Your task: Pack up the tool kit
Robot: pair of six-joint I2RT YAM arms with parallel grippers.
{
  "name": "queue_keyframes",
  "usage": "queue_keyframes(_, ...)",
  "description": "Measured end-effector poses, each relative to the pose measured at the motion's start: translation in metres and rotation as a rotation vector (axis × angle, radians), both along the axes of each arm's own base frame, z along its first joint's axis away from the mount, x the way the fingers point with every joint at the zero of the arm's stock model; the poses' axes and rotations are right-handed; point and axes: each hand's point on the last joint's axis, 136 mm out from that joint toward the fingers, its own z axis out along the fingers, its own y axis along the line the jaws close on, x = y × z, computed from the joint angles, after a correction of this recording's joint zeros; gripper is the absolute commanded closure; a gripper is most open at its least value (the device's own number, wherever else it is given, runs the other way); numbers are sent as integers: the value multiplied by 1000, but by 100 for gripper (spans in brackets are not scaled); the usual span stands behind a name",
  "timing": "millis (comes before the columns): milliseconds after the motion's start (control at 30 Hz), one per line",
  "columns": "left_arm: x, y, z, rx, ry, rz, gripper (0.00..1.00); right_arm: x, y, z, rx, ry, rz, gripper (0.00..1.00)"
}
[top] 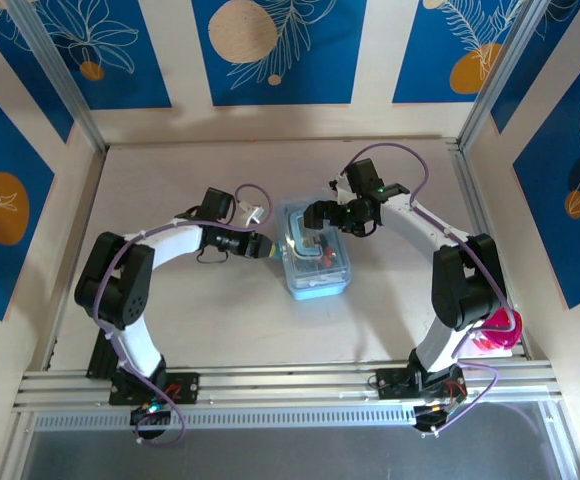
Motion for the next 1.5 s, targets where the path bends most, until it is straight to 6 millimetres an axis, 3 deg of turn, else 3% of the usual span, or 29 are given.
queue_keyframes(333,3,-1,4,-7,-5,5,60,0,2,0,11,-3,4,0)
queue_keyframes(567,8,-8,14,-63,-10,15,51,0,2,0,11,-3,5,0)
queue_keyframes(833,14,-14,24,-115,-33,17,50,0,2,0,11,-3,5,0)
queue_keyframes(1267,13,-17,22,-143,-16,41,51,0,2,0,11,-3,5,0)
queue_keyframes(1500,13,-22,10,-168,9,38,52,0,2,0,11,-2,5,0)
